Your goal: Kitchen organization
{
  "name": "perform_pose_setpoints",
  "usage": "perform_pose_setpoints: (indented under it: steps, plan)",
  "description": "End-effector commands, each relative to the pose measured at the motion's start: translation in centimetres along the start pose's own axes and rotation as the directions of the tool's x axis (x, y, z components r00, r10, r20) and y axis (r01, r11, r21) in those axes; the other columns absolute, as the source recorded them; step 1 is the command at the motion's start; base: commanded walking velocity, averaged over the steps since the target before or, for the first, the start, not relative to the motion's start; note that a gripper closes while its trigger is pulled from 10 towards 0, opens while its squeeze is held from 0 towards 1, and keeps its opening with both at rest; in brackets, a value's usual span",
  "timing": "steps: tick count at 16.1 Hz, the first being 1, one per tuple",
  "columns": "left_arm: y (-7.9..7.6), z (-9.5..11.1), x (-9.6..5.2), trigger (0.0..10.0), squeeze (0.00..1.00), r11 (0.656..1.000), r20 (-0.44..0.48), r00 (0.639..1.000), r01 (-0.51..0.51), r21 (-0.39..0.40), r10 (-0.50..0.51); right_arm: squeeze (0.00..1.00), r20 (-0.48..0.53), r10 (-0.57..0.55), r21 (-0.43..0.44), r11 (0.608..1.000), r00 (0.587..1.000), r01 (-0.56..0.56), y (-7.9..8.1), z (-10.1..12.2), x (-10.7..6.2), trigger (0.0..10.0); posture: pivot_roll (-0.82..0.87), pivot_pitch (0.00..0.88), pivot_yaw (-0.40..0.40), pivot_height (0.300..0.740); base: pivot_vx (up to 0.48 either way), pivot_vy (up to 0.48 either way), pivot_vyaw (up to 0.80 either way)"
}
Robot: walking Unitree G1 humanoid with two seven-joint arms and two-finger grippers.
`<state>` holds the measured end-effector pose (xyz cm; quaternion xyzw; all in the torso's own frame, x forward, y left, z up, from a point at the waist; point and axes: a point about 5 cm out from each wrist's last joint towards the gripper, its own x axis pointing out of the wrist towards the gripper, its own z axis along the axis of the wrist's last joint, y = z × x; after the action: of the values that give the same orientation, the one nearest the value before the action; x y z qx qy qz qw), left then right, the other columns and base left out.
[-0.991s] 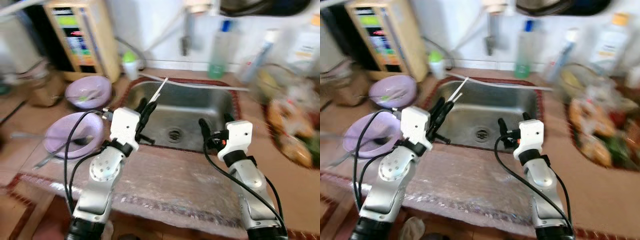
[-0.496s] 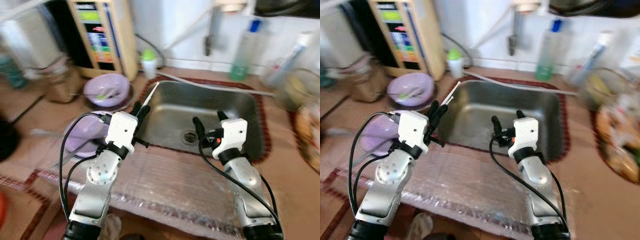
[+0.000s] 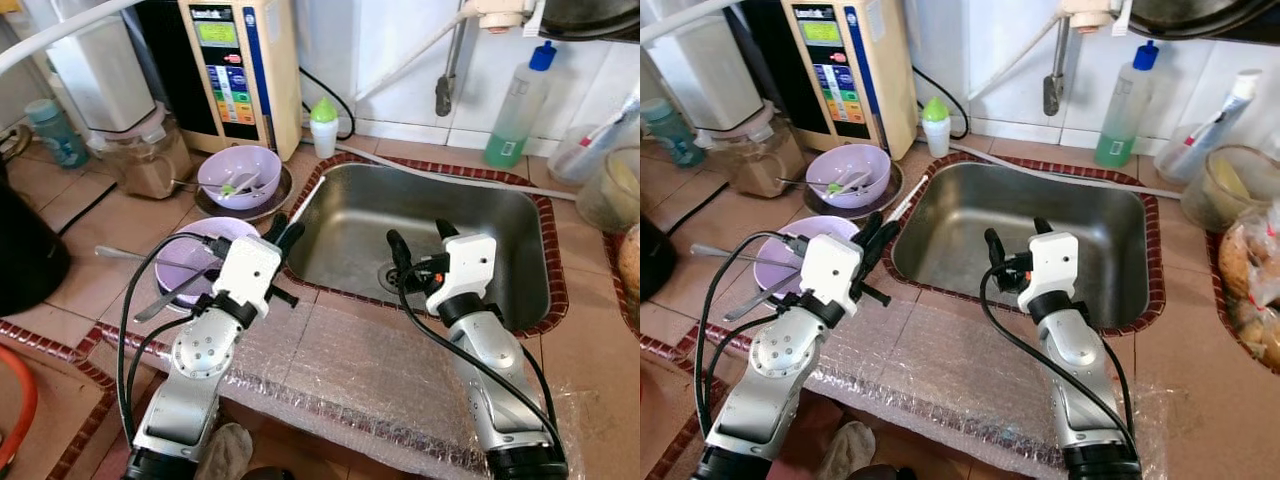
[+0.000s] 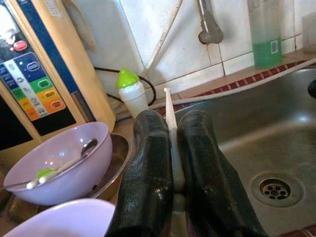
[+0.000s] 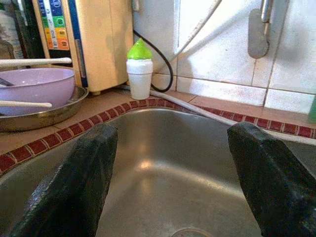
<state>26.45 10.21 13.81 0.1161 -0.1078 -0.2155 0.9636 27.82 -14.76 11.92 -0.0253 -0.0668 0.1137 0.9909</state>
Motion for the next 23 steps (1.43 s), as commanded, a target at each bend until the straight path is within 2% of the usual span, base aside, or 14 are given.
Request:
perform_pose_setpoints:
  steps: [1,9,15,19,23]
  plan:
    - [0.1,0.1,0.2,10.0,0.0,1.0,0.006,1.0,-0.003,0.008,0.003,0.0,0.008,-0.004,0.003,1.0,1.0,0.004,0.0,0.2,0.3,10.0,-0.07,0.0,0.076,0.74,0.0,0.0,0.0]
    - [0.0,0.2,0.4,10.0,0.0,1.0,0.01,1.0,-0.011,-0.001,0.011,0.0,0.01,-0.004,0.003,1.0,1.0,0.004,0.1,0.2,0.3,10.0,-0.07,0.0,0.075,0.74,-0.273,0.0,0.0]
    - [0.1,0.3,0.6,10.0,0.0,1.0,0.02,1.0,-0.004,-0.016,0.004,0.0,0.013,-0.02,0.003,1.0,1.0,0.02,-0.2,0.3,0.4,10.0,-0.08,0.0,0.078,0.74,0.0,0.0,0.0]
    - [0.1,0.4,1.1,10.0,0.0,0.999,0.027,1.0,-0.012,-0.045,0.014,0.0,0.023,-0.044,-0.029,0.999,0.999,0.045,-0.5,0.6,0.7,10.0,-0.08,0.0,0.076,0.74,0.0,0.0,0.0]
    - [0.1,0.5,1.2,10.0,0.0,0.999,0.04,0.999,-0.01,-0.038,0.012,0.0,0.024,-0.047,-0.021,0.999,0.999,0.047,-0.4,0.6,0.6,10.0,-0.08,0.0,0.073,0.74,0.0,0.0,0.0]
